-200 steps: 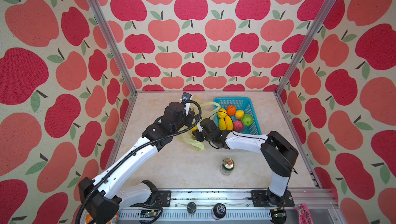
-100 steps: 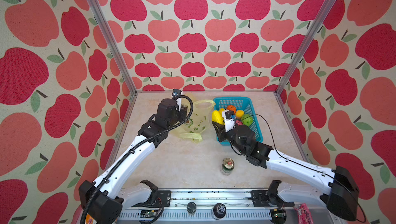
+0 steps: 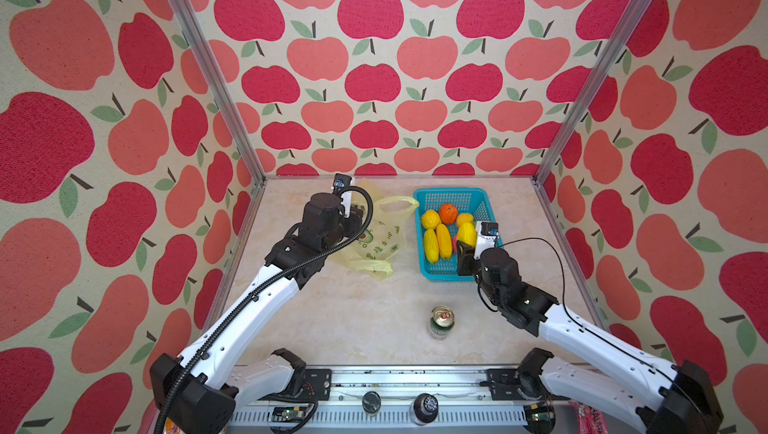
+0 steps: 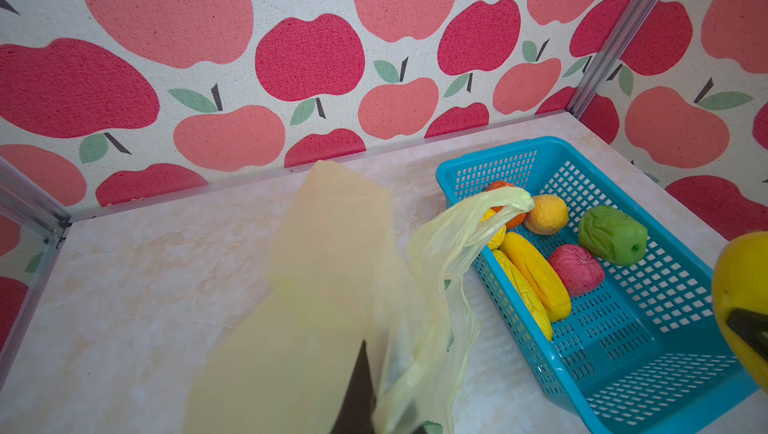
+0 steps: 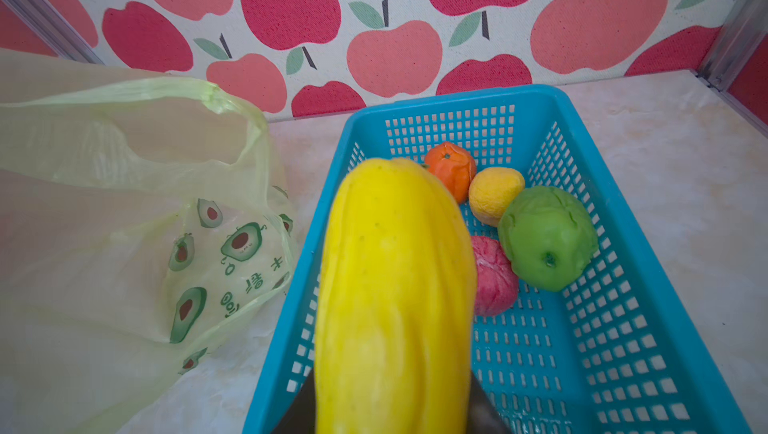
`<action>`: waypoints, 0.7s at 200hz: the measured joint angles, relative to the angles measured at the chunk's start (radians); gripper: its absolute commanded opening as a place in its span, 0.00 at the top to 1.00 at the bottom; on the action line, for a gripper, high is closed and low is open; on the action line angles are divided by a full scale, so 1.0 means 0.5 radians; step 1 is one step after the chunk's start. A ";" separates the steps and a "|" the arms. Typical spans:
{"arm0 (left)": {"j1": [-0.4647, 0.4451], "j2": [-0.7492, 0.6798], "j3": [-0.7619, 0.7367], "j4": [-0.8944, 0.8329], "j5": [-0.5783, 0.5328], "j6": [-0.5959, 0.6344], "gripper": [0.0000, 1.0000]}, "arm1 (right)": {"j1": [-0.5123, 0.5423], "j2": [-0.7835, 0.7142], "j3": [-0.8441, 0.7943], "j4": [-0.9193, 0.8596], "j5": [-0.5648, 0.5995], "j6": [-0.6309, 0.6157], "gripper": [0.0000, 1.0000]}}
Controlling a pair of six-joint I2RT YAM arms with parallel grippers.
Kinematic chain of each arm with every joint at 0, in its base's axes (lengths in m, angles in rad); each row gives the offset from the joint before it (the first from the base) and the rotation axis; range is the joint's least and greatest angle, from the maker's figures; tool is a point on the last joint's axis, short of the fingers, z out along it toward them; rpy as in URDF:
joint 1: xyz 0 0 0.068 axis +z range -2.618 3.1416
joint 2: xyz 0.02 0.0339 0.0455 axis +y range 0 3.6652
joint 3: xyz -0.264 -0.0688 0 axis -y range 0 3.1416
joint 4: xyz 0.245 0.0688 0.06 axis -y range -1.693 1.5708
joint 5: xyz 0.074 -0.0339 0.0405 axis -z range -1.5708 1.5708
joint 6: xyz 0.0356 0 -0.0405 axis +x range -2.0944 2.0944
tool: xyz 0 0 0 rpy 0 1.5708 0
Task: Untie the knot of the plastic bag and take out the fruit
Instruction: 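Lower the small yellow fruit into the teal basket and open the right gripper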
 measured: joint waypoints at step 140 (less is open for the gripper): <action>0.000 -0.001 0.000 0.013 0.034 0.001 1.00 | -0.190 0.749 0.085 0.008 -0.349 0.145 0.76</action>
